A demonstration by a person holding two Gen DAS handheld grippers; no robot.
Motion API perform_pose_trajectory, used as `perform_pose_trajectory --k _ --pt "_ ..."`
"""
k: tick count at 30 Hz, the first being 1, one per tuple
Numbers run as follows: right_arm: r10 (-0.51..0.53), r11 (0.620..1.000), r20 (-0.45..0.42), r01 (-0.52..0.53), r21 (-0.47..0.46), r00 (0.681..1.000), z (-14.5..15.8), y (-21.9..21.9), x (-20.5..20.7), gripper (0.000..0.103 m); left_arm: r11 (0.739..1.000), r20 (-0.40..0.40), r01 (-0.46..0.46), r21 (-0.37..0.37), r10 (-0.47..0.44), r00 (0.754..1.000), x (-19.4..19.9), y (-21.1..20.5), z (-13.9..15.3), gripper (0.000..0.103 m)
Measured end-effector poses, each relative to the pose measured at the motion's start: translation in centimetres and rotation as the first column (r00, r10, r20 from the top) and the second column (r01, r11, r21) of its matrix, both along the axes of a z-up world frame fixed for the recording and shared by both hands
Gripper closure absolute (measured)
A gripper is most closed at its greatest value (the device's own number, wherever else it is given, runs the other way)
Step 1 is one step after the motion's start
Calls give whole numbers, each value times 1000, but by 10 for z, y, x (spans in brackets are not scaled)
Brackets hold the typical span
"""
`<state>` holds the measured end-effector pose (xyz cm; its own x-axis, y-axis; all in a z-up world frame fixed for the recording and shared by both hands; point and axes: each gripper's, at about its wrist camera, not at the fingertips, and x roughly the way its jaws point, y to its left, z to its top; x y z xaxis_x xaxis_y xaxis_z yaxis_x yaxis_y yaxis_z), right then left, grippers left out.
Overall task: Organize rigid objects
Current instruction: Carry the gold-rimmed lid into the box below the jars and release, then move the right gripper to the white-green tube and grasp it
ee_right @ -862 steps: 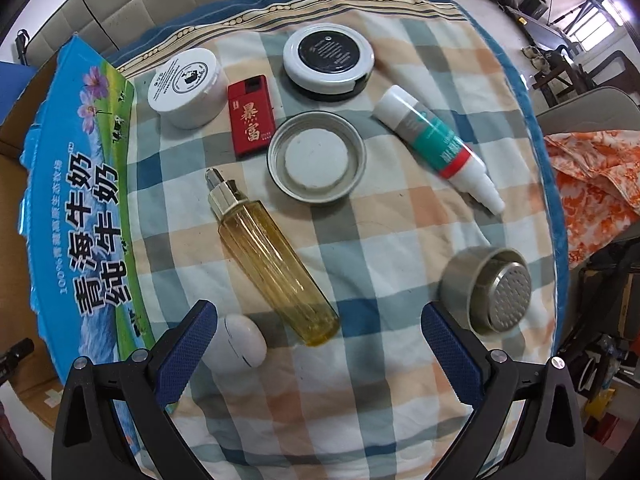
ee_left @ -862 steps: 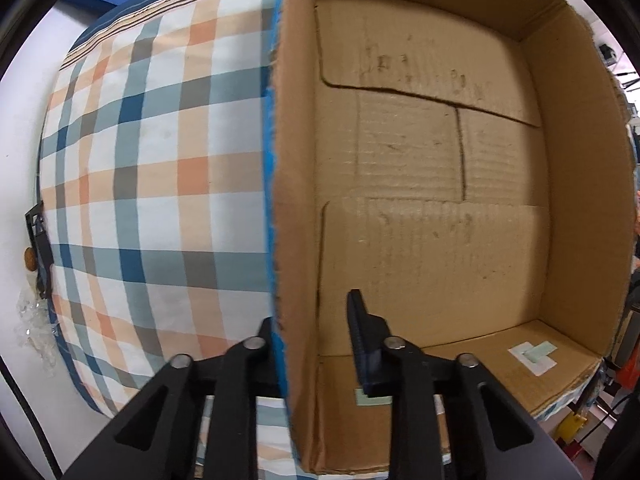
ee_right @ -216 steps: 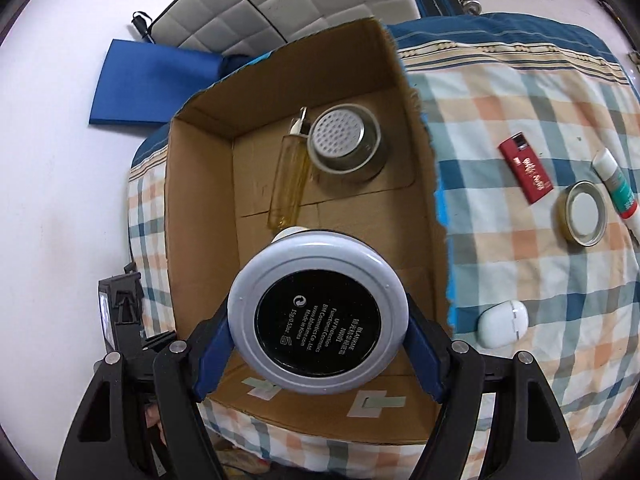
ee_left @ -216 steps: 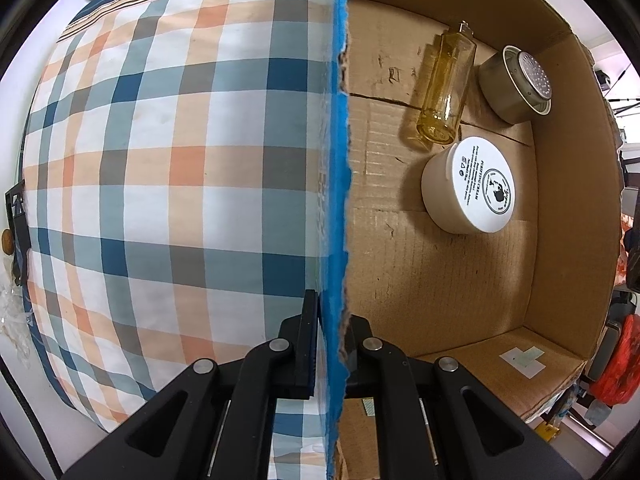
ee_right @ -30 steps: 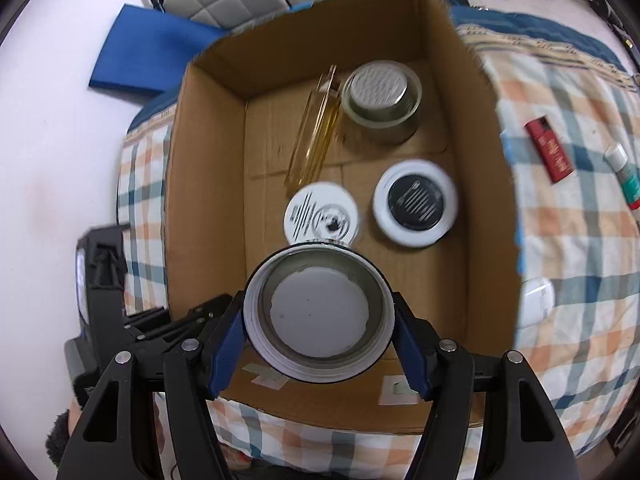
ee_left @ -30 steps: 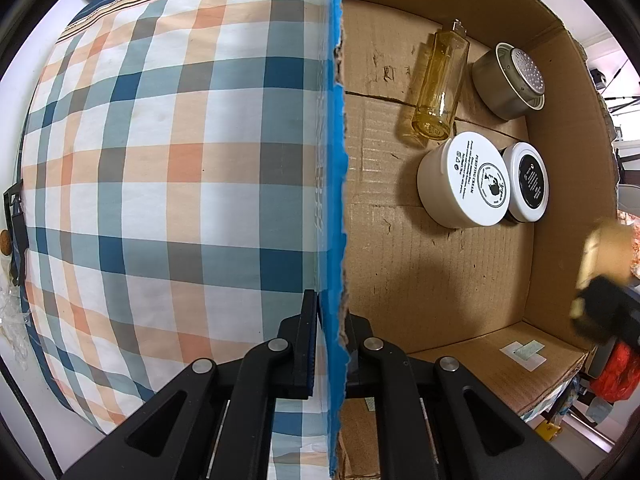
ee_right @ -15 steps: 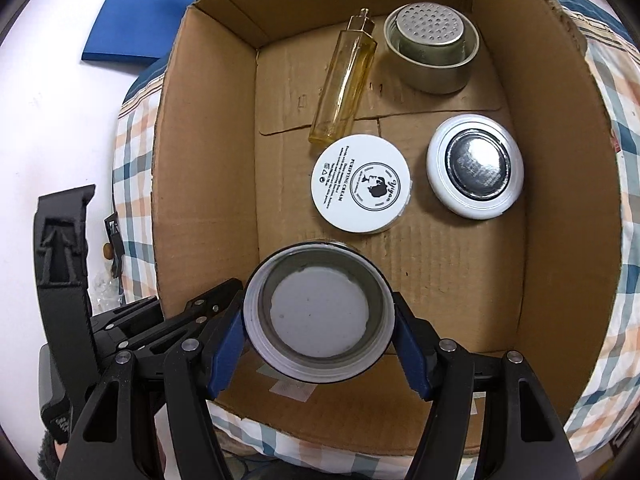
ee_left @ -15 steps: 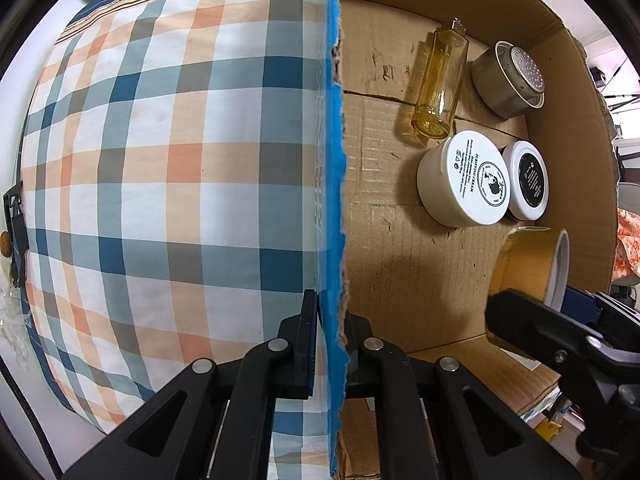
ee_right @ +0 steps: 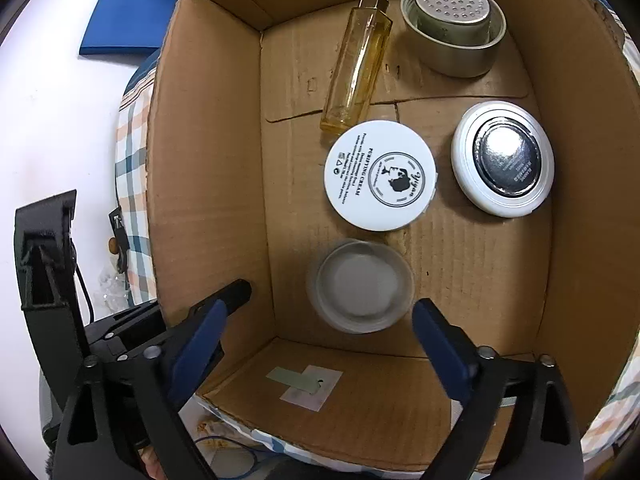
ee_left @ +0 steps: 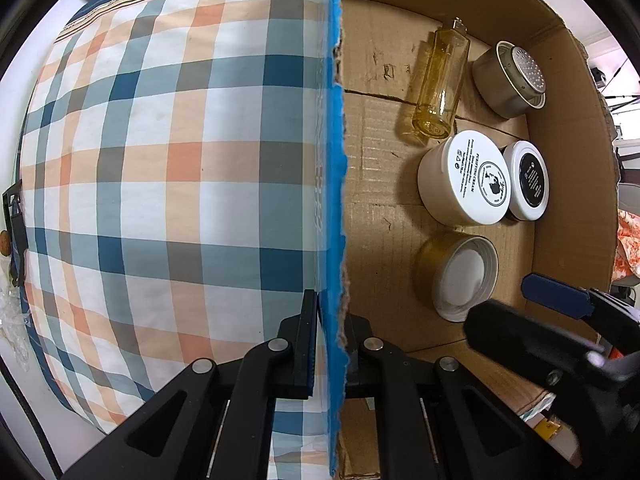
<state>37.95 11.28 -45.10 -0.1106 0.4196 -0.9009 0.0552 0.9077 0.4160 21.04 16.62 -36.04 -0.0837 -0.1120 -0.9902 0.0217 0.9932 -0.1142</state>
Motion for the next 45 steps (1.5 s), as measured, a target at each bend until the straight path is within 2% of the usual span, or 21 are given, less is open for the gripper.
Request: perform_pose_trajectory --k 3,5,6,10,16,19,37,42,45 --pt "-8 1000 9 9 -20 1000 3 -10 1 5 1000 -1 -1 0 1 1000 0 0 -1 98" --pt "-10 998 23 12 -55 1000 7 -14 1 4 1000 0 -1 0 1 1000 -1 -1 -1 98" --pt "-10 997 31 12 -71 999 10 -16 0 0 1000 0 -1 0 1 1000 0 0 -1 98" --pt "3 986 64 8 -165 998 19 -23 -2 0 1000 0 -1 1 1 1000 0 0 -1 98" --pt "30 954 151 17 -300 988 41 -29 -6 0 1000 2 3 4 -3 1000 0 0 -1 98" --pt "31 945 180 29 -324 983 53 -37 -8 0 1000 2 3 5 -3 1000 1 1 -1 98" --pt "9 960 308 78 -268 951 119 -47 -33 0 1000 3 5 10 -5 1000 -1 2 -1 98" --pt "-123 961 329 195 -198 937 133 -101 -31 0 1000 2 4 7 -4 1000 -2 3 -1 98" --pt "-230 934 310 299 -195 922 125 -150 -29 0 1000 2 4 8 -4 1000 -2 2 0 98"
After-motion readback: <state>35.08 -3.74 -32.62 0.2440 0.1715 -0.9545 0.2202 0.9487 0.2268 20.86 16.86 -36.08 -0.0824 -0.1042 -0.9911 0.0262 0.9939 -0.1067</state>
